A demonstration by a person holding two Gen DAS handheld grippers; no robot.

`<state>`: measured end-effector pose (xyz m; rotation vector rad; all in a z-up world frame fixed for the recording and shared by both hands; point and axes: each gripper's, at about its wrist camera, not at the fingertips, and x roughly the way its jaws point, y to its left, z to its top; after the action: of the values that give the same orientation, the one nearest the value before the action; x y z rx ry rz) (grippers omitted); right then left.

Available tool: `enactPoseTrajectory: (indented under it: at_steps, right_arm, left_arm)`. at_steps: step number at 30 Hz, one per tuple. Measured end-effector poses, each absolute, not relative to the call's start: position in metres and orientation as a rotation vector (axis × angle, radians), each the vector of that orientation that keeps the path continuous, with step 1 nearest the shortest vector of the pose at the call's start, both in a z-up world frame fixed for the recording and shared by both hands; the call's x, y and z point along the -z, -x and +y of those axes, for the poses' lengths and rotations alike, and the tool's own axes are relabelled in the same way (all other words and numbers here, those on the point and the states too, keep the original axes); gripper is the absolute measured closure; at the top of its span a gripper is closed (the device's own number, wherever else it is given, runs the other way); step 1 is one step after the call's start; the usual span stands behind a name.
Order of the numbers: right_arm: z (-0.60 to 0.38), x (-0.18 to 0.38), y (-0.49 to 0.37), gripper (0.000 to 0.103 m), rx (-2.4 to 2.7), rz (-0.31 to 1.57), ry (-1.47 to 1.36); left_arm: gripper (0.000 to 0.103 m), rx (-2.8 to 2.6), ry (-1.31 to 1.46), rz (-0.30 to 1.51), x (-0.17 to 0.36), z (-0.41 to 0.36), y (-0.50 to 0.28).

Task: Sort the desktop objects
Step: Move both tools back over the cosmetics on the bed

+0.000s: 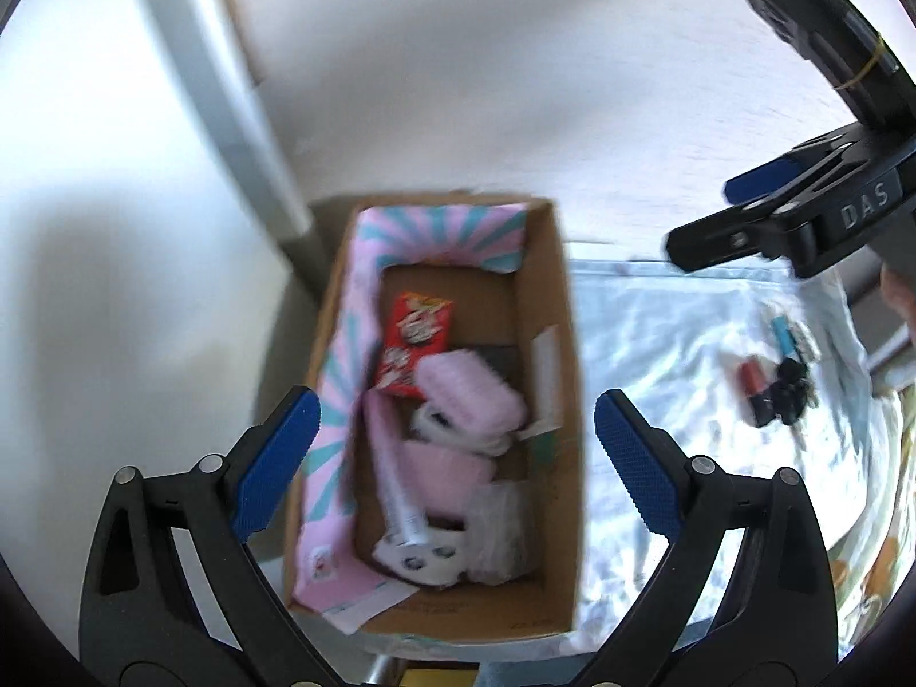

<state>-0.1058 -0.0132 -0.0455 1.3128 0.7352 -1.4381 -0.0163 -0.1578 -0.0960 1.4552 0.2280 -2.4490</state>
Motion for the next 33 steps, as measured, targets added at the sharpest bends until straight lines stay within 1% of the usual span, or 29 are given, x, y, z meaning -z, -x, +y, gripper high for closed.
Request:
enactPoseTrajectory:
  at_steps: [4, 11, 15, 18, 21, 26, 30, 33]
  right_arm:
    - [0.036, 0.028, 0.142, 0.001, 1.578, 0.705, -1.347]
    - [0.13, 0.008, 0.179, 0.001, 1.772, 0.687, -1.343]
    - [0.179, 0.011, 0.198, 0.001, 1.837, 0.669, -1.374]
    - [0.212, 0.021, 0.213, 0.001, 1.862, 0.625, -1.419]
    - [0.237, 0.035, 0.226, 0.001, 1.865, 0.587, -1.46]
    - [0.266, 0.077, 0.244, 0.001, 1.814, 0.535, -1.521]
    - [0.276, 0.111, 0.256, 0.001, 1.753, 0.505, -1.553]
    - [0.274, 0.136, 0.263, 0.004, 1.697, 0.502, -1.562]
  left_arm:
    - [0.006, 2.502, -1.555, 0.192, 0.094, -0.13, 0.043]
    - [0.004, 2.621, -1.639, 0.122, 0.099, -0.067, 0.084]
    - [0.003, 2.664, -1.713, 0.018, 0.111, -0.021, 0.102]
    - [0.003, 2.675, -1.769, -0.009, 0.129, 0.009, 0.115]
    - [0.003, 2.652, -1.834, 0.031, 0.152, 0.031, 0.127]
    - [0.004, 2.558, -1.961, 0.173, 0.195, 0.056, 0.147]
    - [0.005, 2.465, -1.999, 0.269, 0.223, 0.069, 0.161]
    - [0.007, 2.403, -2.012, 0.31, 0.241, 0.075, 0.169]
